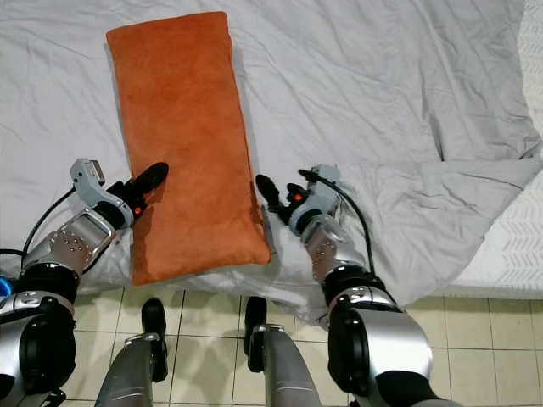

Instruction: Clean up the room

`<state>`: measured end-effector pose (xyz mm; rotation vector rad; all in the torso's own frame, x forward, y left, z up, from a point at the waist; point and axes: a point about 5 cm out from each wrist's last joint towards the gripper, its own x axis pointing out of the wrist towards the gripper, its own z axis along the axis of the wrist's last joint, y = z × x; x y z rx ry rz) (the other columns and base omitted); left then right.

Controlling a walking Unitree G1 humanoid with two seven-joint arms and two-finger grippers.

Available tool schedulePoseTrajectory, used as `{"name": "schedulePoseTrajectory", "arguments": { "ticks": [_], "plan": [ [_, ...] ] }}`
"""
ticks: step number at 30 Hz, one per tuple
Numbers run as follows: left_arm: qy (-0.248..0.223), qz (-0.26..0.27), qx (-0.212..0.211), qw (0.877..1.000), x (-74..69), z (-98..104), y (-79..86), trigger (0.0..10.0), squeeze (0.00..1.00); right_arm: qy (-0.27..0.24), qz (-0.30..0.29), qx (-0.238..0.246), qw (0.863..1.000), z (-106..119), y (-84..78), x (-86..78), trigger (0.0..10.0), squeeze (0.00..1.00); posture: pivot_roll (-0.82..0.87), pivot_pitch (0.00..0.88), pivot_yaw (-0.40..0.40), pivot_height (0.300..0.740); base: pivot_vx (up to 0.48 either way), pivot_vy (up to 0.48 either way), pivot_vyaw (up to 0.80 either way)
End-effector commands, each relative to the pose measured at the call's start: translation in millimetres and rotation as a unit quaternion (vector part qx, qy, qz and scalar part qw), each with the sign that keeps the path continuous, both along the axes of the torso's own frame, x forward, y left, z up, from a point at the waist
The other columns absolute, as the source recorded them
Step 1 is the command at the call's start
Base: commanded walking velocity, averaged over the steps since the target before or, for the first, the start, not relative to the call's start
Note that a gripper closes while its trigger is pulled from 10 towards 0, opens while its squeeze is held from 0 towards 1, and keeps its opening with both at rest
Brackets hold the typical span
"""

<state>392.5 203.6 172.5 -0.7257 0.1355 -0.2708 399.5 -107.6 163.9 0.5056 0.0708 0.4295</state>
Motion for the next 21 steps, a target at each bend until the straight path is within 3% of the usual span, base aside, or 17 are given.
{"name": "schedulePoseTrajectory", "arguments": {
  "ticks": [1, 5, 8, 11, 14, 19, 21],
  "plan": [
    [0.129, -0.036, 0.012, 0.991, -20.9, -63, -17.6, 10.0, 0.0, 0.023, -0.012, -0.006, 1.0, -17, -4.2, -5.2, 10.0, 0.0, -0.03, 0.775, -0.248, 0.74, 0.0, 0.0, 0.0],
    [0.138, -0.046, 0.015, 0.989, -24.7, -69, -20.7, 10.0, 0.0, 0.04, 0.034, 0.005, 0.999, -24, 17.4, -10.2, 10.0, 0.0, -0.02, 0.763, -0.25, 0.74, 0.0, 0.0, 0.0],
    [0.139, -0.048, 0.016, 0.989, -25.2, -70, -21.4, 10.0, 0.0, 0.052, 0.05, 0.019, 0.997, -28, 25.0, -13.0, 10.0, 0.0, -0.02, 0.759, -0.249, 0.74, 0.0, 0.0, 0.0],
    [0.14, -0.054, 0.02, 0.988, -25.7, -71, -25.0, 10.0, 0.0, 0.065, 0.085, 0.083, 0.991, -27, 39.4, -16.2, 10.0, 0.0, -0.01, 0.758, -0.253, 0.74, 0.0, 0.0, 0.0],
    [0.141, -0.056, 0.021, 0.988, -25.9, -71, -26.4, 10.0, 0.0, 0.061, 0.101, 0.108, 0.987, -23, 43.4, -16.4, 10.0, 0.0, -0.01, 0.758, -0.254, 0.74, 0.0, 0.0, 0.0],
    [0.141, -0.057, 0.023, 0.988, -26.3, -72, -28.4, 10.0, 0.0, 0.068, 0.125, 0.099, 0.985, -28, 47.1, -20.0, 10.0, 0.0, -0.02, 0.758, -0.269, 0.74, 0.0, 0.0, 0.0],
    [0.143, -0.062, 0.026, 0.987, -27.6, -75, -32.2, 10.0, 0.0, 0.079, 0.114, 0.058, 0.989, -38, 46.9, -23.1, 10.0, 0.0, -0.02, 0.757, -0.275, 0.74, 0.0, 0.0, 0.0]
  ]
}}
